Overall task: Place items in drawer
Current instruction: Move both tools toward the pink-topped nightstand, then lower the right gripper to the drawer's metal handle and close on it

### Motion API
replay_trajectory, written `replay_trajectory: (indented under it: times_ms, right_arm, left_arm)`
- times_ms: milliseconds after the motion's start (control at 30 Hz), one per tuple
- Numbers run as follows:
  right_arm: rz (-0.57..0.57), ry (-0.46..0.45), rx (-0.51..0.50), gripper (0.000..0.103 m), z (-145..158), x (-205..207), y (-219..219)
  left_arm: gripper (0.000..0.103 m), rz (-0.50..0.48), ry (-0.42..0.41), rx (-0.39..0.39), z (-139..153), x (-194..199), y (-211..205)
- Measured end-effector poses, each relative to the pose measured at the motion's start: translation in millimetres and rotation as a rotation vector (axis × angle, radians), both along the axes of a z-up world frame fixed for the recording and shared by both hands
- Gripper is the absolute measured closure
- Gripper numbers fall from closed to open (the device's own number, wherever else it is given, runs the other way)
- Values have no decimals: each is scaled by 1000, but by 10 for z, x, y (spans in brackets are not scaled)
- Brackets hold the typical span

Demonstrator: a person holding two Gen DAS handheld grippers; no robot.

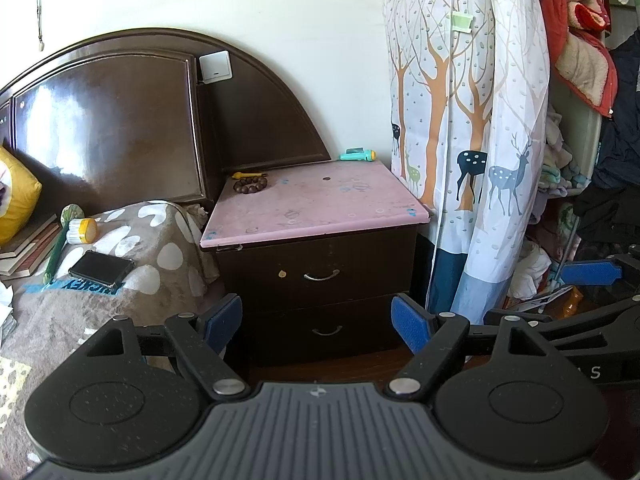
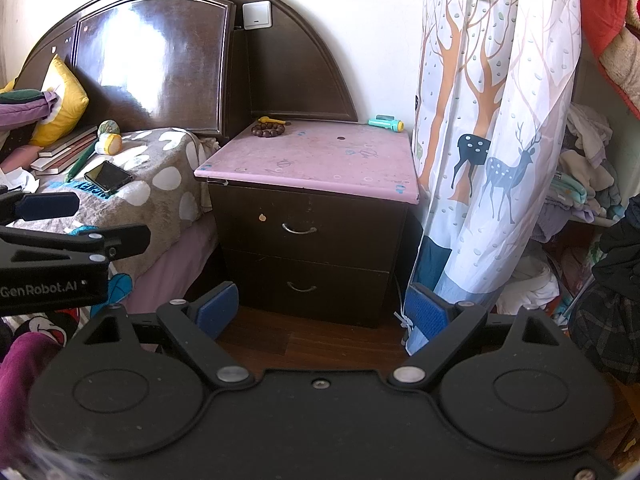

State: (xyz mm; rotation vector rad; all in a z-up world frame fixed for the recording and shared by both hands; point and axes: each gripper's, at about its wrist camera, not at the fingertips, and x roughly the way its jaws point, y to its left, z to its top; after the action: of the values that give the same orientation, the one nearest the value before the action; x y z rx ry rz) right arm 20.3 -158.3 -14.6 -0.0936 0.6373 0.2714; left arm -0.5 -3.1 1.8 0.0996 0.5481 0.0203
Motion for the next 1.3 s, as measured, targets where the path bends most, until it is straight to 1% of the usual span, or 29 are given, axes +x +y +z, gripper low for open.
replay_trajectory:
  times_ms: [167,567,700,933,1033,1133,1200,1267,1300]
  right_arm:
    - [4,-1,-1,11,-10,4,-8]
    - [20,15,-13,11,-52,101,40]
    - [37,17,23,11,-69,157,28]
    - [9,28,75,7,-184,362,19]
    - [1,40,69,6,-252,494,41]
    - [37,63,38,6,-345,646,105]
    - [49,81,47,6,-394,747,120]
    - [51,94,55,6,-428,851,138]
    - [54,94,43,6,-444,897,161]
  left_arm:
    - [21,3,1,-1,16,-11,4]
    - [21,6,3,-11,-24,114,61]
    - [21,11,5,-27,-51,167,78]
    - [21,7,40,-108,-147,377,249]
    - [21,11,47,-105,-189,517,292]
    - [21,4,50,-116,-250,640,299]
    - [18,-9,59,-122,-288,756,325]
    - [17,-20,69,-130,-328,869,356]
    - [17,-24,73,-134,-349,924,373]
